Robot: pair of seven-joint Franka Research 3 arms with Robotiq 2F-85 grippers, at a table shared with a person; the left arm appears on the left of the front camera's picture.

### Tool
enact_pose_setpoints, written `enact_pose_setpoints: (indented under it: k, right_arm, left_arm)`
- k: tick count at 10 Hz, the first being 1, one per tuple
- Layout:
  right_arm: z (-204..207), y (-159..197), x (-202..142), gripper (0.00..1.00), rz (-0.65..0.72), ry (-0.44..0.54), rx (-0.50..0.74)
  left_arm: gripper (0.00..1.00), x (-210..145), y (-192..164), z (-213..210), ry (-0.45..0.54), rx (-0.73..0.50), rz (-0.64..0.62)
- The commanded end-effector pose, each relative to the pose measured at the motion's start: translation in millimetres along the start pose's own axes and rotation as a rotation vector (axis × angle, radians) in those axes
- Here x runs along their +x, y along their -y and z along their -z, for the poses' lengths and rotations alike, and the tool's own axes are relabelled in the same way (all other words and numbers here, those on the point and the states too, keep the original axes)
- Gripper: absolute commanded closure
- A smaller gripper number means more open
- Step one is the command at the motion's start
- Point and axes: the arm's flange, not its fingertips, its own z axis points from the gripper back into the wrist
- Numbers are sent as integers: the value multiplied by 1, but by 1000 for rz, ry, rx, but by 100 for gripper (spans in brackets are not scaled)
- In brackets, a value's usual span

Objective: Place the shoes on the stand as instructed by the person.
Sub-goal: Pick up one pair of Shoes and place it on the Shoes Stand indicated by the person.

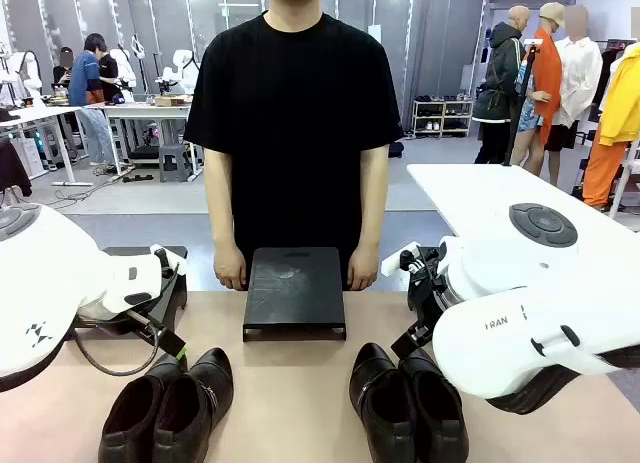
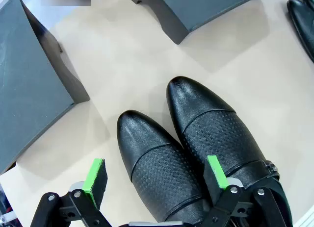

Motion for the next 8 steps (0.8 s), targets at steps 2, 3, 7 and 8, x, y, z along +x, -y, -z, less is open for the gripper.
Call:
enact_pose_setpoints:
  k: [2,3,7,8]
  right_arm:
    - [0,0,0,0,0,0,0]
    - [0,0,0,0,0,0,0]
    - [0,0,0,0,0,0,0]
    - [0,0,0,0,0,0,0]
  left_arm:
    - [0,0,0,0,0,0,1]
    - [0,0,0,0,0,0,1]
    - [0,0,0,0,0,0,1]
    - [0,0,0,0,0,0,1]
